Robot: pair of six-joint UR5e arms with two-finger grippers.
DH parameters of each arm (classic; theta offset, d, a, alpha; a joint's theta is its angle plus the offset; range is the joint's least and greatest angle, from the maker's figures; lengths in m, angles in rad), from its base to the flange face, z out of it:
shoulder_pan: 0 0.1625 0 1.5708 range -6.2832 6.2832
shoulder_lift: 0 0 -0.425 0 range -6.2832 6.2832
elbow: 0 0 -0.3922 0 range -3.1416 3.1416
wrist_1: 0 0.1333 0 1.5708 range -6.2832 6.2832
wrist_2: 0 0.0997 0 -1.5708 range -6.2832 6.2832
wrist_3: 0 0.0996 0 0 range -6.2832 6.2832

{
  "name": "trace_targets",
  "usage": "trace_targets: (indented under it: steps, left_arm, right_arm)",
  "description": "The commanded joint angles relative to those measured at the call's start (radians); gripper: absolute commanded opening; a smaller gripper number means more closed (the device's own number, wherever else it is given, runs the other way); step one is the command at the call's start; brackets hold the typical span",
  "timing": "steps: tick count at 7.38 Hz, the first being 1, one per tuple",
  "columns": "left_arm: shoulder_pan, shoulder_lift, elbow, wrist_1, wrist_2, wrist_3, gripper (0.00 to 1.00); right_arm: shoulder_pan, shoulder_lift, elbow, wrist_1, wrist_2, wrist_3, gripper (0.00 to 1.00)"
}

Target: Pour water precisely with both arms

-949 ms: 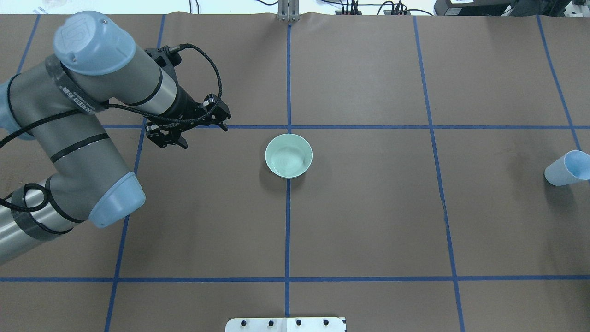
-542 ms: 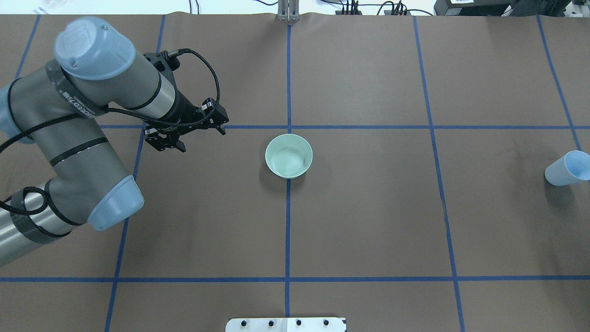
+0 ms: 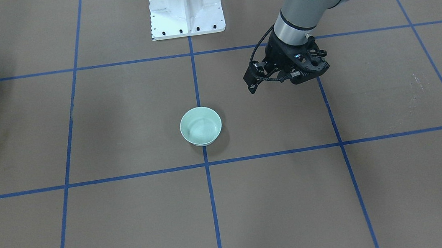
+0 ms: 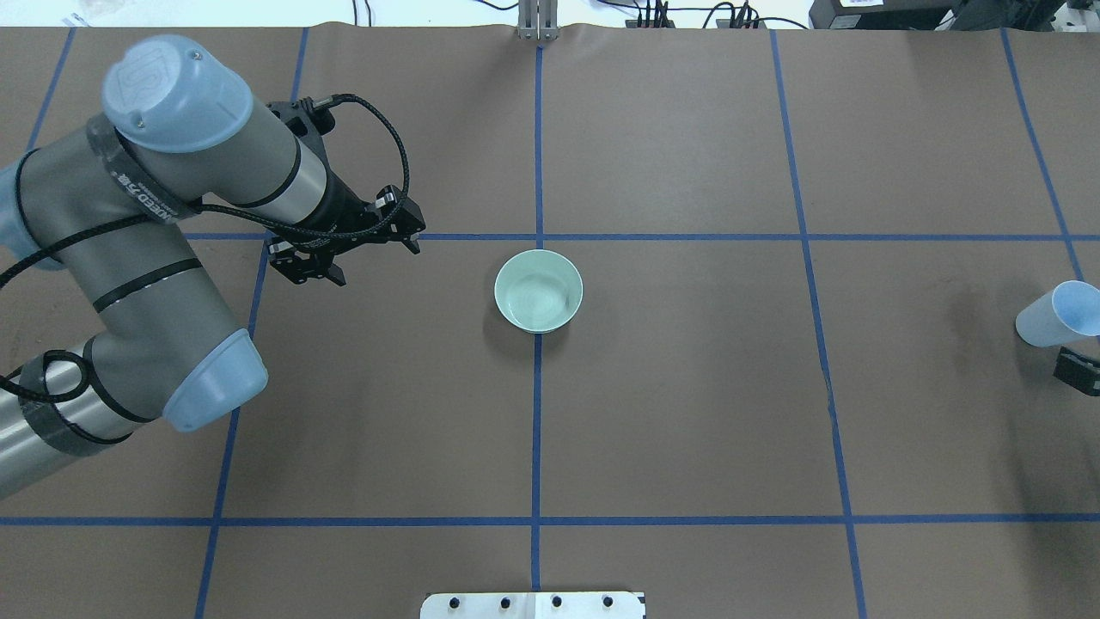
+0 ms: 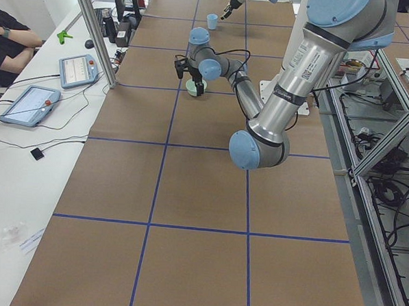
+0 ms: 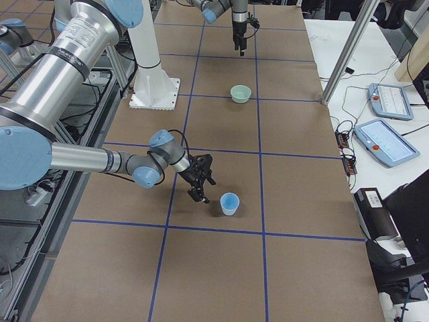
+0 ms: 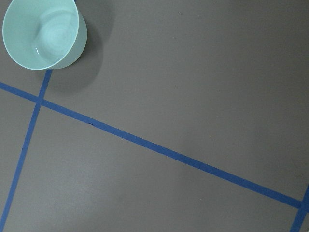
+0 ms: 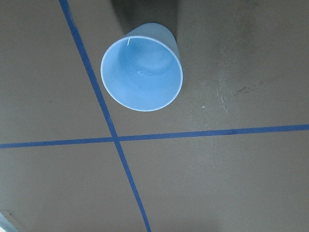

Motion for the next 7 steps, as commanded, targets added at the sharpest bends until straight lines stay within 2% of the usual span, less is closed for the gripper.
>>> trace_targets:
  steps: [1, 3, 5, 7]
  left_arm:
    - [0.0, 0.0, 0.002, 0.0, 0.0, 0.0, 1.0]
    - [0.0, 0.0, 0.003, 0.0, 0.0, 0.0, 1.0]
    - [0.0, 0.0, 0.005, 0.0, 0.0, 0.0, 1.0]
    - [0.0, 0.002, 0.006, 0.0, 0.0, 0.0, 1.0]
  right_arm:
    - [-0.085, 0.011, -0.057, 0.0, -0.152, 0.065, 1.0]
    - [-0.108, 0.034, -0.094, 0.002, -0.212, 0.115, 1.0]
    - [-0.122, 0.097, -0.169, 0.002, -0.272, 0.116, 1.0]
    - [-0.13, 0.099, -0.202, 0.003, -0.292, 0.117, 1.0]
